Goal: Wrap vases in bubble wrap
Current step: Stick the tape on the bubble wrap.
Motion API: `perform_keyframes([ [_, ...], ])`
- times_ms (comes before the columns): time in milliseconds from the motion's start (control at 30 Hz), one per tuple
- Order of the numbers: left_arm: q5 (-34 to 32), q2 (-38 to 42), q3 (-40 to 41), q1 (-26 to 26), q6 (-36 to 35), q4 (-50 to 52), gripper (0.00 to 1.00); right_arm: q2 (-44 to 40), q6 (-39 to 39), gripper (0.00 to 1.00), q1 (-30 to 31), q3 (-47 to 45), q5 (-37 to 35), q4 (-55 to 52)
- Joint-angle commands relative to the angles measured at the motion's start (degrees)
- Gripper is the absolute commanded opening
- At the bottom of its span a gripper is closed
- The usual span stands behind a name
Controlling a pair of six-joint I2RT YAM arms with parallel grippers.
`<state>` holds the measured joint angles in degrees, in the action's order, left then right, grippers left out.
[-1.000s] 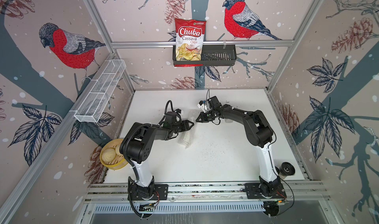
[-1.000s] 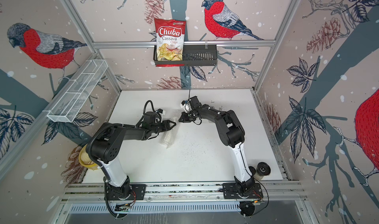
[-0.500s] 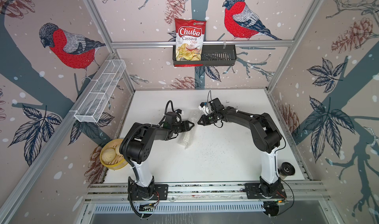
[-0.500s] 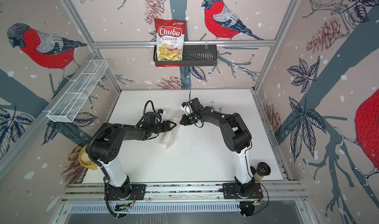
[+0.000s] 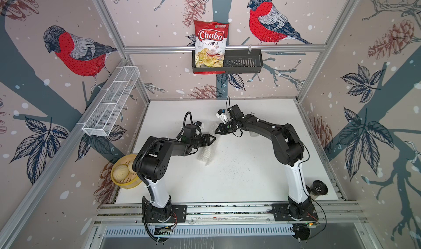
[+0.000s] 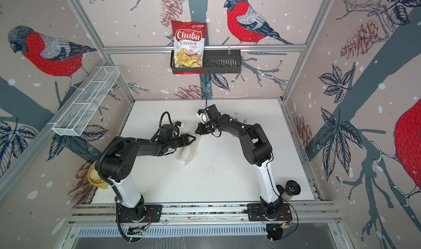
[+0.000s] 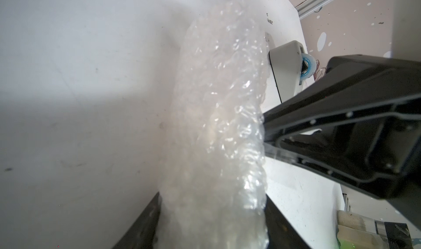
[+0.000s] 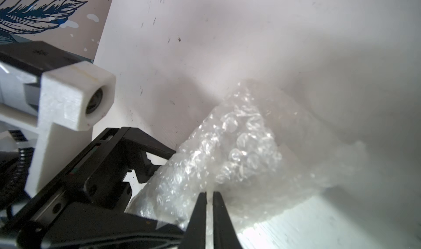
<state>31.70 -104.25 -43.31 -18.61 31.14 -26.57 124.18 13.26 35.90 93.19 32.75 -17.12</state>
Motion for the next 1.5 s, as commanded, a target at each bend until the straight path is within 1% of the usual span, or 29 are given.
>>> perform_keyframes([
  [0, -0.3, -0.3, 0.4, -0.1, -1.5, 7.5, 0.12, -2.9, -1.0, 0.12, 0.0, -1.4, -1.6, 0.9],
  [233, -0.4, -0.3, 0.4, -0.1, -1.6, 7.6, 0.12, -5.4, -1.0, 0.12, 0.2, -5.3, -1.8, 1.8],
  [367, -0.3, -0.4, 0.4, -0.2, -1.6, 7.6, 0.12, -5.0, -1.0, 0.12, 1.2, -5.3, -1.3, 2.2],
  [567, -0.2, -0.3, 0.6, -0.2, -1.5, 7.6, 0.12, 1.3, 0.5, 0.12, 2.0, 0.9, -1.2, 2.9],
  [700, -0.2, -0.2, 0.6, -0.1, -1.6, 7.6, 0.12, 5.9, -0.1, 0.11, 2.1, 6.0, -1.3, -1.3],
  [767, -0.4, -0.1, 0.6, -0.2, -1.6, 7.7, 0.12, 4.8, -0.5, 0.11, 2.1, 5.6, -2.2, -1.4],
  [900, -0.3, -0.2, 0.6, -0.2, -1.5, 7.5, 0.12, -0.3, -0.5, 0.12, 1.7, 3.7, -3.0, -0.2],
  [1033, -0.2, -0.4, 0.6, -0.1, -1.4, 7.4, 0.12, -3.9, 0.2, 0.12, 1.5, -0.3, -3.0, 3.4],
  [1133, -0.3, -0.3, 0.6, -0.1, -1.5, 7.6, 0.12, -2.8, 1.6, 0.12, 1.6, -3.4, -1.8, 6.5],
  [1300, -0.2, -0.3, 0.6, -0.1, -1.4, 7.4, 0.12, 3.4, 1.0, 0.10, 1.6, -1.0, -0.5, 4.4],
  [1367, -0.2, -0.4, 0.6, -0.1, -1.5, 7.4, 0.12, 2.7, 0.5, 0.10, 1.5, -0.4, -1.0, 3.8],
  [1467, -0.2, -0.6, 0.5, -0.2, -1.4, 7.3, 0.12, -0.7, 0.4, 0.11, 0.8, -1.5, -2.1, 4.4],
])
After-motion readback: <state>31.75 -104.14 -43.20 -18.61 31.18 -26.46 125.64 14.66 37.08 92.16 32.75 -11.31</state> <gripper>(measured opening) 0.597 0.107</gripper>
